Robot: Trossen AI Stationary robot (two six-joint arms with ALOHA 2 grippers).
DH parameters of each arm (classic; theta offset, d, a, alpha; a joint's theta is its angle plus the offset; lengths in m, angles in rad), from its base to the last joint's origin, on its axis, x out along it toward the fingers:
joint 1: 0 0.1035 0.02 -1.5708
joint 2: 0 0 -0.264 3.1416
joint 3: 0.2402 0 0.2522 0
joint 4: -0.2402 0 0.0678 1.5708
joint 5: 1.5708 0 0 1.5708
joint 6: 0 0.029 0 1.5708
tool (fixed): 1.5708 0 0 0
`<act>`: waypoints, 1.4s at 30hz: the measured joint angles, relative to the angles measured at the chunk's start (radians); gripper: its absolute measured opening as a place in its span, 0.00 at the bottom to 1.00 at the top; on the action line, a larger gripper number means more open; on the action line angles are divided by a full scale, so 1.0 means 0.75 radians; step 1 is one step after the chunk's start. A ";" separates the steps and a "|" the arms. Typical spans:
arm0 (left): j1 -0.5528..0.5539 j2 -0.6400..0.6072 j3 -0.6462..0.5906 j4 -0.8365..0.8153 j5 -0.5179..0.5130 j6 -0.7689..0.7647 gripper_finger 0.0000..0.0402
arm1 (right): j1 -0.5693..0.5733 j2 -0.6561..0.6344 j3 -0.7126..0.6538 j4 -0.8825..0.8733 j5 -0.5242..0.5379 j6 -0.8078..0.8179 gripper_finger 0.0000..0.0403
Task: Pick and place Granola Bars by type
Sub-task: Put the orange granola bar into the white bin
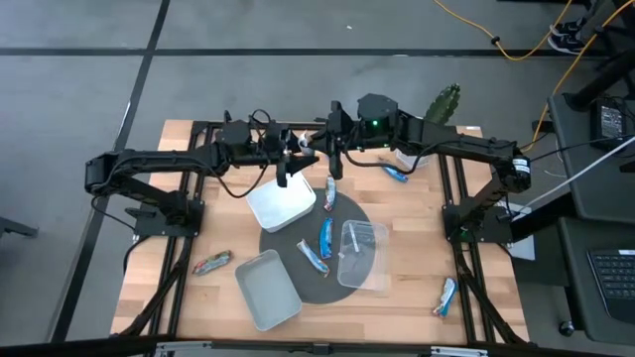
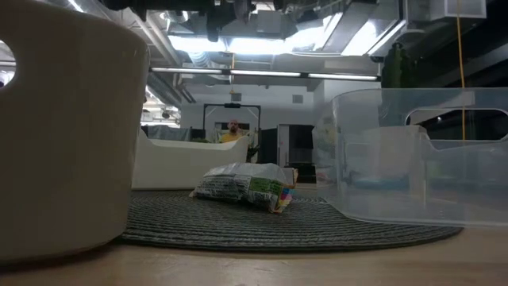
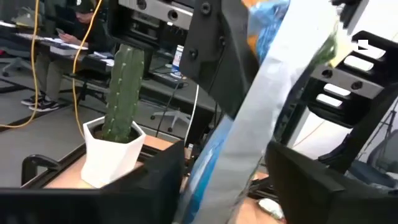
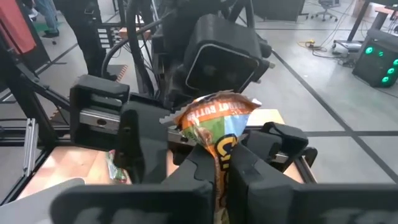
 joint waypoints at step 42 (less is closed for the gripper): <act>-0.019 -0.436 -0.004 -1.322 -0.344 0.017 0.06 | 0.102 -0.333 0.198 -1.419 0.643 0.361 0.51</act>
